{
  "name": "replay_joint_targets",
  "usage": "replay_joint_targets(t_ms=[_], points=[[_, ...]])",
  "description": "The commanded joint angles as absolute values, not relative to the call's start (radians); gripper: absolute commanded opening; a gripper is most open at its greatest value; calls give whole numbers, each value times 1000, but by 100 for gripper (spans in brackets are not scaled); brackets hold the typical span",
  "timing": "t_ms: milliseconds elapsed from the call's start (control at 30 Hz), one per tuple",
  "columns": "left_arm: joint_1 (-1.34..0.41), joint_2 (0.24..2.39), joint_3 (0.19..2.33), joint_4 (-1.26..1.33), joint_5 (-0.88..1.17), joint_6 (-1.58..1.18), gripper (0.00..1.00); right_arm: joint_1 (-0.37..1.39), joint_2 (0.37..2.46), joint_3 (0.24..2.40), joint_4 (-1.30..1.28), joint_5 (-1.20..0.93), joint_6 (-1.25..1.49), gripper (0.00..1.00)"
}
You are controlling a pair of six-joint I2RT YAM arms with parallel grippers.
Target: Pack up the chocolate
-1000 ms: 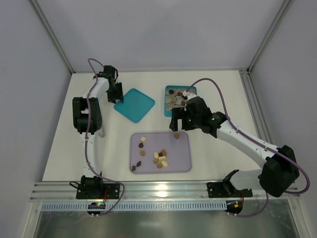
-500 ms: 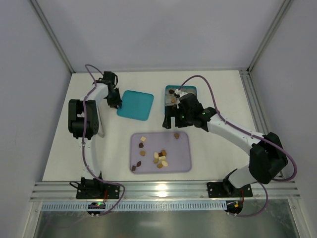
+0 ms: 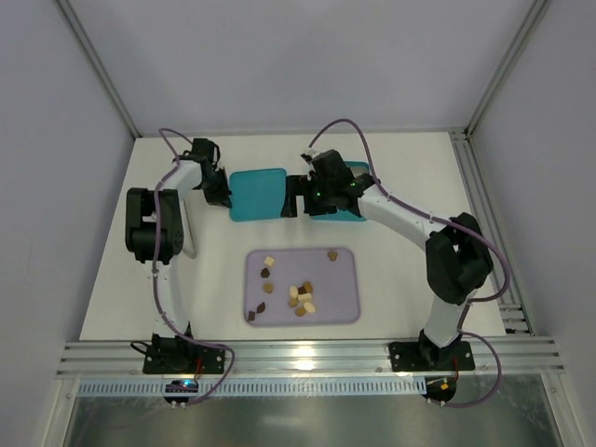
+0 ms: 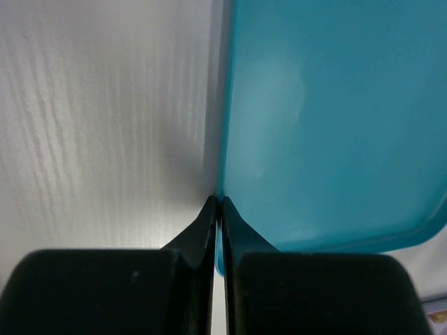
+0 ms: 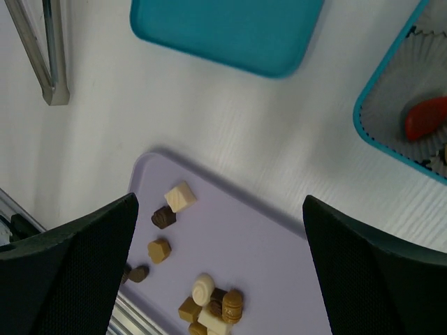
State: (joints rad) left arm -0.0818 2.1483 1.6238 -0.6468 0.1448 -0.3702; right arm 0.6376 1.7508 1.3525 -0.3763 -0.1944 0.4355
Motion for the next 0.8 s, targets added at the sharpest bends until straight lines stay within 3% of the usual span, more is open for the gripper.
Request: replay_joint_targets(t_ms=[0, 400, 767], points=[[-68, 2112, 1575, -637, 288, -385, 0, 641, 1825, 1506, -388, -210, 416, 100], [35, 2000, 1499, -630, 480, -388, 0, 638, 2058, 1825, -506, -153, 383, 100], [58, 1908, 1434, -618, 551, -387, 0, 607, 2171, 1951, -540, -219, 422, 100]])
